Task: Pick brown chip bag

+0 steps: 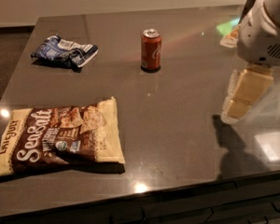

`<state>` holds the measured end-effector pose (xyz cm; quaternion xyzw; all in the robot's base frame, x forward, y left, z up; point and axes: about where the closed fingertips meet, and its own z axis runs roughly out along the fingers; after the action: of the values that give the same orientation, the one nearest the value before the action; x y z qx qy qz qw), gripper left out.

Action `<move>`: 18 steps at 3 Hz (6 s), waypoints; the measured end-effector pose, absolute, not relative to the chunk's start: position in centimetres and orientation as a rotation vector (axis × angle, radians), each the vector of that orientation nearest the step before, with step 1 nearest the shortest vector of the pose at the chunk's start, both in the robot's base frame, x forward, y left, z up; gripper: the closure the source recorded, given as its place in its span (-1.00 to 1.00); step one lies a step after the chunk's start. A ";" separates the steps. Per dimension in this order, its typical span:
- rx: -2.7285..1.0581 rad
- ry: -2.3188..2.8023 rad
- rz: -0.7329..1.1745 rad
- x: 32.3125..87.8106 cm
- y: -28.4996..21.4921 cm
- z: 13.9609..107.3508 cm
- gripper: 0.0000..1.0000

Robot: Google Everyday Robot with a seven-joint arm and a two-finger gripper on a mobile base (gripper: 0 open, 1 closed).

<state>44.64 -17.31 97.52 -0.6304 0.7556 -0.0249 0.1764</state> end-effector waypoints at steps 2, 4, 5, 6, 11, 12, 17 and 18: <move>-1.910 2.023 0.161 45.7 -6.5 94.0 -1.00; -1.973 1.942 0.348 43.1 1.5 91.1 -1.00; -2.005 1.904 0.405 41.6 4.8 89.7 -1.00; -2.037 1.866 0.439 40.7 7.5 88.5 -1.00; -2.180 1.752 0.197 43.0 10.6 84.8 -0.65; -2.227 1.728 0.175 42.9 9.8 85.2 -0.16; -2.026 1.671 0.551 42.7 3.3 101.9 1.00; -1.958 1.685 0.581 43.7 2.6 104.0 1.00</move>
Offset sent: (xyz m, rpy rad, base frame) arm 0.0129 0.1538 -0.0548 0.1574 0.1591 0.2053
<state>43.74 2.57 104.01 -0.7170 0.6172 0.2127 0.2445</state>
